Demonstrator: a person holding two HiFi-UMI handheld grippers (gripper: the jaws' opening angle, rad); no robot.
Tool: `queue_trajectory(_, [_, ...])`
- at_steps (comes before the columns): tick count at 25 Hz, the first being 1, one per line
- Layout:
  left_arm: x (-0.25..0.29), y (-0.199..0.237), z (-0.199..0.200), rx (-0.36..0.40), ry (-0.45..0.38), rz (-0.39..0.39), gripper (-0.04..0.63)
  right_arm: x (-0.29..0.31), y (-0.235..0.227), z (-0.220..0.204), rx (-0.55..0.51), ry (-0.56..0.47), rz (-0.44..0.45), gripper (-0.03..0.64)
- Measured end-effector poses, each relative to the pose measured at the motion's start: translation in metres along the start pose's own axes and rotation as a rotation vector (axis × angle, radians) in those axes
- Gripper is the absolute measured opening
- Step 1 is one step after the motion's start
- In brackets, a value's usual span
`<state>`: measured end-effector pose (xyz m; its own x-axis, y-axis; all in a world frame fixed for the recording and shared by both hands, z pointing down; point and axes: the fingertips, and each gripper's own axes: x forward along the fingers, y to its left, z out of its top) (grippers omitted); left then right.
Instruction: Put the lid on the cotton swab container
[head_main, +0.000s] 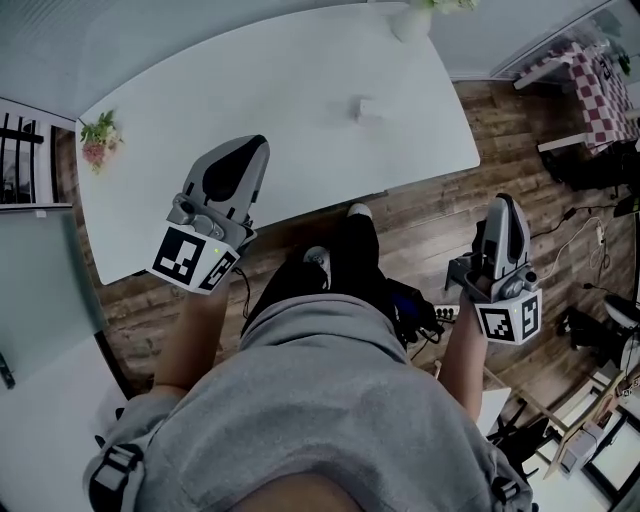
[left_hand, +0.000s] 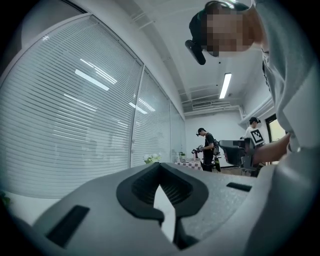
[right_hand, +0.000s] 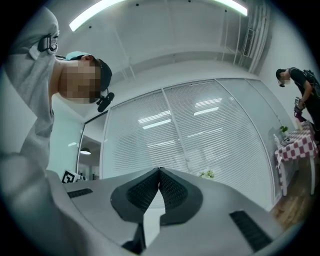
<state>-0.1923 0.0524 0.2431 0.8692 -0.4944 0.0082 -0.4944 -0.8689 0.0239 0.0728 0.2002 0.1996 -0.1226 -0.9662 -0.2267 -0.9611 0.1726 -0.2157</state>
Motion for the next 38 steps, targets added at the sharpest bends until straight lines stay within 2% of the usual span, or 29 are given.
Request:
queue_trajectory(6, [0.016, 0.013, 0.0, 0.003, -0.002, 0.093, 0.005, 0.027, -0.036, 0.0, 0.02, -0.01, 0.048, 0.025])
queue_trajectory(11, [0.046, 0.022, -0.002, -0.004, 0.002, 0.14, 0.005, 0.061, -0.067, 0.016, 0.034, -0.072, 0.125, 0.025])
queue_trajectory(17, [0.101, 0.021, 0.0, -0.003, -0.013, 0.159, 0.005, 0.093, -0.117, 0.009, 0.054, -0.048, 0.165, 0.025])
queue_trajectory(26, [0.167, 0.02, -0.013, -0.007, 0.004, 0.256, 0.005, 0.142, -0.19, -0.01, 0.121, 0.004, 0.265, 0.025])
queue_trajectory(33, [0.166, 0.014, -0.02, -0.027, 0.017, 0.273, 0.005, 0.163, -0.172, -0.028, 0.168, 0.104, 0.373, 0.025])
queue_trajectory(38, [0.171, 0.016, -0.023, -0.039, 0.028, 0.259, 0.005, 0.166, -0.177, -0.04, 0.182, 0.147, 0.361, 0.025])
